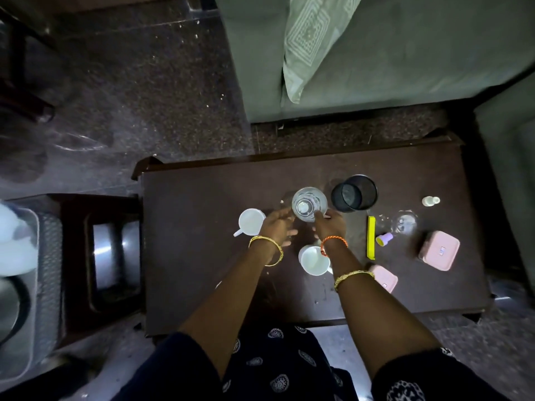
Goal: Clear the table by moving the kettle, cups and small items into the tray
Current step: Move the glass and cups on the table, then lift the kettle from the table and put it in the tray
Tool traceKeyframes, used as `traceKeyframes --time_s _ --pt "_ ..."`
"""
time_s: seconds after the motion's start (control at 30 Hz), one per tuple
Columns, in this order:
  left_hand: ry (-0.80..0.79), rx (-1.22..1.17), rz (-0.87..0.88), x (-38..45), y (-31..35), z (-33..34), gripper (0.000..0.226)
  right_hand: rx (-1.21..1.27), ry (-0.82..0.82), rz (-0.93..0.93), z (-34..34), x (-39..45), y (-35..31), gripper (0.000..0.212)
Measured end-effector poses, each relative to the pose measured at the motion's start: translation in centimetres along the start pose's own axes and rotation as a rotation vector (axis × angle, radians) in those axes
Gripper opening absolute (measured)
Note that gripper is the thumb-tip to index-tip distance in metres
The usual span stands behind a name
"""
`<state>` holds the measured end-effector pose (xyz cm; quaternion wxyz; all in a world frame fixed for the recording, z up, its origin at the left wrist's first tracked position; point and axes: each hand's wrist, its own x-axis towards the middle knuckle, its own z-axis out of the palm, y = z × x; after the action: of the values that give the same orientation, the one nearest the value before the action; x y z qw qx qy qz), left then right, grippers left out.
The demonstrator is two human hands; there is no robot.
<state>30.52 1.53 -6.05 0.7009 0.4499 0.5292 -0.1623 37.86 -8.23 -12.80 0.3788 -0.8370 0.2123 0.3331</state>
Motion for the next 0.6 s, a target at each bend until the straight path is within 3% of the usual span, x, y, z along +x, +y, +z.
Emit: traceKeyframes --time_s 0.13,0.27,0.43,0.6 --pt "0.221 0.108 0.245 -2.5 -2.1 -3.5 0.022 -0.124 0.284 -0.107 0.2 -4.3 -1.0 0.035" --pt "0.396 0.253 0.428 -5.7 -5.3 -10.1 0.021 0.018 0.559 -0.428 2.1 -10.9 -1.5 0.024" --pt "0.772 0.19 0.569 -11.0 -9.5 -19.9 0.02 0.068 0.356 -0.676 8.0 -18.9 -1.0 0.029" --pt "1.067 0.155 0.69 -16.7 -12.4 -30.7 0.026 0.0 -0.023 -0.816 17.8 -28.5 0.0 0.039"
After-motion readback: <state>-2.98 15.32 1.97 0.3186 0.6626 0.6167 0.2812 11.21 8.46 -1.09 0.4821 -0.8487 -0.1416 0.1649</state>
